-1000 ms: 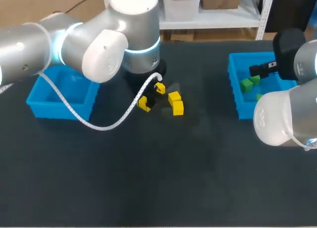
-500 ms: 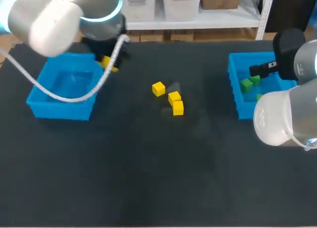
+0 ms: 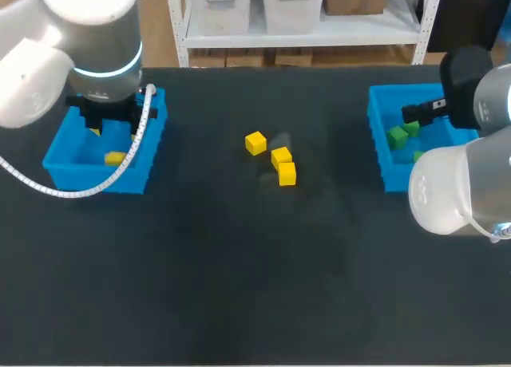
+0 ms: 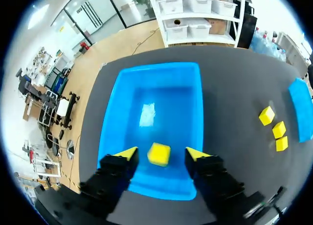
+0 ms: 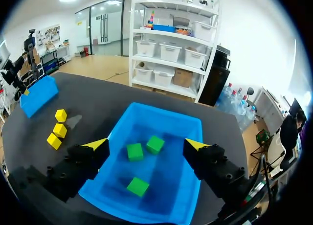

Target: Put the green cubes in the right bin and the yellow cubes in the left bin.

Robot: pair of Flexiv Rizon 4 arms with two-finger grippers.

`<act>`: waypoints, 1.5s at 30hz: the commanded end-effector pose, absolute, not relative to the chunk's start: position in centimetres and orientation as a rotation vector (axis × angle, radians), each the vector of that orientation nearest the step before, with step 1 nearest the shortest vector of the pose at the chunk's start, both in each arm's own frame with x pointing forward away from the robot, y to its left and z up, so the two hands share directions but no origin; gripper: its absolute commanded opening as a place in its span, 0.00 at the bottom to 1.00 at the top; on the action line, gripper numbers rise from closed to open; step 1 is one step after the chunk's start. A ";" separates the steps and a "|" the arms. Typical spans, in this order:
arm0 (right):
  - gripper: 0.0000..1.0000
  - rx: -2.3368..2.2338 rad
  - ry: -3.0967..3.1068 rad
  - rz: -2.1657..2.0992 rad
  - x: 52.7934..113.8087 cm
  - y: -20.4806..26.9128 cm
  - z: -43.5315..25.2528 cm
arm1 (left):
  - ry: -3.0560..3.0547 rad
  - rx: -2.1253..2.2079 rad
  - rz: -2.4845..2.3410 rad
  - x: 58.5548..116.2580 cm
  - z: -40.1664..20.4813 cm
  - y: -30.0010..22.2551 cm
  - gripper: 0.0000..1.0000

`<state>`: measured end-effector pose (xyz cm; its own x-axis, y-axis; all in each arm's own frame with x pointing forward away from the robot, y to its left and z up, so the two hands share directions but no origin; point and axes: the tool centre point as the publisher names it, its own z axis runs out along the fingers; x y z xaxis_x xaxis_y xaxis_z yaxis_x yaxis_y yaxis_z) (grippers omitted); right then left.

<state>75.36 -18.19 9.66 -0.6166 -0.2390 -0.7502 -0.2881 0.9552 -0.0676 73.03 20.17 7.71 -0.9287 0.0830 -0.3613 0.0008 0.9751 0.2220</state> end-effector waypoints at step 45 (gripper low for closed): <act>1.00 -0.370 2.260 0.077 75.3 -18.3 9.7 | 2.715 1.370 0.049 80.0 3.8 -4.1 1.00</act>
<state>75.36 -18.19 9.66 -0.6166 -0.2390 -0.7501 -0.2881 0.9552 -0.0676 79.60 -3.74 3.92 -0.5850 0.7993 -0.1374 0.7978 0.5976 0.0796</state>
